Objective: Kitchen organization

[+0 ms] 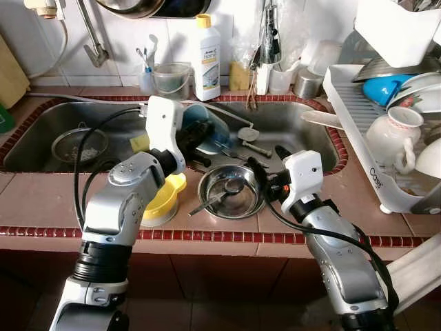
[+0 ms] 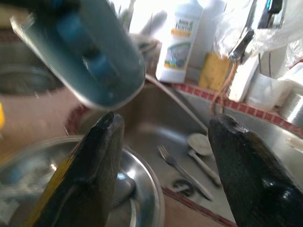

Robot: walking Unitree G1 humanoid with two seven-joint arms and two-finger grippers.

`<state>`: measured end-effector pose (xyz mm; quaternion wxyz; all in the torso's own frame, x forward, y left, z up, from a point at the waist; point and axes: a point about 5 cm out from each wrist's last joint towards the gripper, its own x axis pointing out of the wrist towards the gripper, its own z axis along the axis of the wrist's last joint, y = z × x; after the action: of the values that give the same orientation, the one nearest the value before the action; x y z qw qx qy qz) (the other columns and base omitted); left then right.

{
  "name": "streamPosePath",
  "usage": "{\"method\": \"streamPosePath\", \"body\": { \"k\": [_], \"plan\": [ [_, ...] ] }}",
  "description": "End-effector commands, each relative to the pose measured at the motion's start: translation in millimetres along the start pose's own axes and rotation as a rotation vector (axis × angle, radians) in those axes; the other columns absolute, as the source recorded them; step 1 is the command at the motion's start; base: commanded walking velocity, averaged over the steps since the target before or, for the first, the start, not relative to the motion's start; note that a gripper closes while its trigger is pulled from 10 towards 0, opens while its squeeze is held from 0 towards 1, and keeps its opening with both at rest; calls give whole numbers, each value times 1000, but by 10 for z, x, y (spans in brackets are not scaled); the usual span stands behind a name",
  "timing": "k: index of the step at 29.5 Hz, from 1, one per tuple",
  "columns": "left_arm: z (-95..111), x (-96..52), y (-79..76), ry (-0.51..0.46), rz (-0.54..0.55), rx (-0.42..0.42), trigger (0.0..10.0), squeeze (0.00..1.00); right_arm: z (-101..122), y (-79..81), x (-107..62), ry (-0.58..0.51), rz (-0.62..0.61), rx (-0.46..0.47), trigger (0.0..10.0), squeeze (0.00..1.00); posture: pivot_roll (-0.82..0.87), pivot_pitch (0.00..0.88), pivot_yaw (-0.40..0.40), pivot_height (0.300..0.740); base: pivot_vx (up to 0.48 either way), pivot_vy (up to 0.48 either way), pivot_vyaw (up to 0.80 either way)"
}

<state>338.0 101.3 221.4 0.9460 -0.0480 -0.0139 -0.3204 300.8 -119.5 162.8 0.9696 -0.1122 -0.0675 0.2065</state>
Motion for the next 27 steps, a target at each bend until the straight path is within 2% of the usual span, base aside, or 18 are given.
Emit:
{"method": "streamPosePath", "body": {
  "k": [1,3,4,7,12,15,21,27],
  "plan": [
    [65,2,-36,-11,-15,30,10000,0,-2,-3,30,16,7,-32,10000,0,-142,80,42,740,0,0,0],
    [80,8,-56,-8,-11,62,10000,0,-26,-43,36,48,6,-99,10000,0,-140,80,40,740,0,0,0],
    [80,8,-56,-8,-11,62,10000,0,-26,-43,36,48,6,-99,10000,0,-140,80,40,740,0,0,0],
    [104,12,-100,-10,-30,64,10000,0,-46,-100,55,78,-2,-174,10000,0,-141,80,40,740,0,0,0],
    [114,39,-162,-14,-48,76,10000,0,17,-72,94,53,48,-181,10000,0,-144,75,38,740,0,0,0],
    [110,71,-215,-15,-65,68,10000,0,102,11,153,5,94,-180,10000,0,-145,68,36,740,0,0,0],
    [109,111,-309,-18,-91,68,10000,0,221,80,236,-56,141,-169,10000,0,-141,65,36,740,0,0,0],
    [138,138,-369,-29,-109,61,10000,0,254,79,292,-63,140,-173,10000,0,-137,72,35,740,0,0,0]
  ]
}}
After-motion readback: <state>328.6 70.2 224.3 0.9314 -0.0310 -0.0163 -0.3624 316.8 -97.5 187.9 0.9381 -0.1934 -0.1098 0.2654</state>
